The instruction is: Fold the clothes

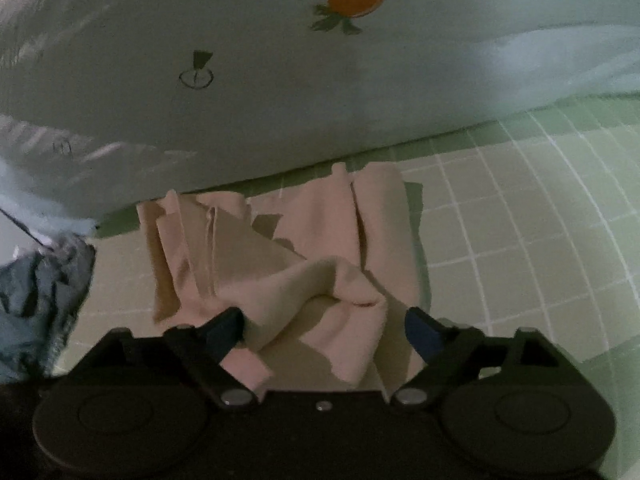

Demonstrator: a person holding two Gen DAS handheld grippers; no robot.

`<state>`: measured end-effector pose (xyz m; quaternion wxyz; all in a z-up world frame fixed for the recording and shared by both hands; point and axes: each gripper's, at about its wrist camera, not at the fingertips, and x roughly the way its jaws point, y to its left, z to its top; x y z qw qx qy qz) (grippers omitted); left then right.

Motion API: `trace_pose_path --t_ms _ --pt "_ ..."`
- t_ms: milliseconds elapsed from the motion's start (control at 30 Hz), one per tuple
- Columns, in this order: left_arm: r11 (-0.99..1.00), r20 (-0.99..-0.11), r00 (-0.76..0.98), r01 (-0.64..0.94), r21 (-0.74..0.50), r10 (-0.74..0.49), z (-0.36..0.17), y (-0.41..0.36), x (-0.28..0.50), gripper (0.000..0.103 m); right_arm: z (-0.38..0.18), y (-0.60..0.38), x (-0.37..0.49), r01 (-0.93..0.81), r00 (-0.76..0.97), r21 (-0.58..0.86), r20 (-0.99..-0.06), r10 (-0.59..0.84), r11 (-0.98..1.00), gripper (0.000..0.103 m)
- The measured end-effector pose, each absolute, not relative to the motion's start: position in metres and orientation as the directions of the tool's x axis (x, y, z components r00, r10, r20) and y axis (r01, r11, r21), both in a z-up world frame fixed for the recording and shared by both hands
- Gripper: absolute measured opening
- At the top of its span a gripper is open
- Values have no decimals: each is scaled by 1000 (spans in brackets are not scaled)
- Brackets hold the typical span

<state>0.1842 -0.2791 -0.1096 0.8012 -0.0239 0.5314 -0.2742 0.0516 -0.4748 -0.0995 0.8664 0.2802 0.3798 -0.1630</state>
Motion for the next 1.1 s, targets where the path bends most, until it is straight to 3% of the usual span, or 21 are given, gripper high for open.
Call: trace_pose_path --t_ms 200,333,500,733,900,1100 --pt "857 -829 314 400 -326 -462 -110 -283 198 75 -74 -478 37 470 731 318 -663 -161 824 90" --pt "870 -829 335 378 -317 -448 -110 -283 205 75 -73 -471 33 464 707 218 -675 -210 859 90" --pt "873 -816 359 366 -324 -453 -110 -283 208 70 -88 -475 44 461 694 269 -703 -155 845 90" --pt "879 -808 380 348 -326 -451 -113 -290 223 67 -79 -479 56 334 738 221 -667 -108 916 90" --pt "880 -809 383 354 -318 -446 -112 -289 216 67 -87 -499 69 453 658 84 -704 -269 888 89" --pt "861 -814 335 367 -351 -475 -113 -285 208 66 -93 -530 76 639 571 144 -747 -341 755 85"
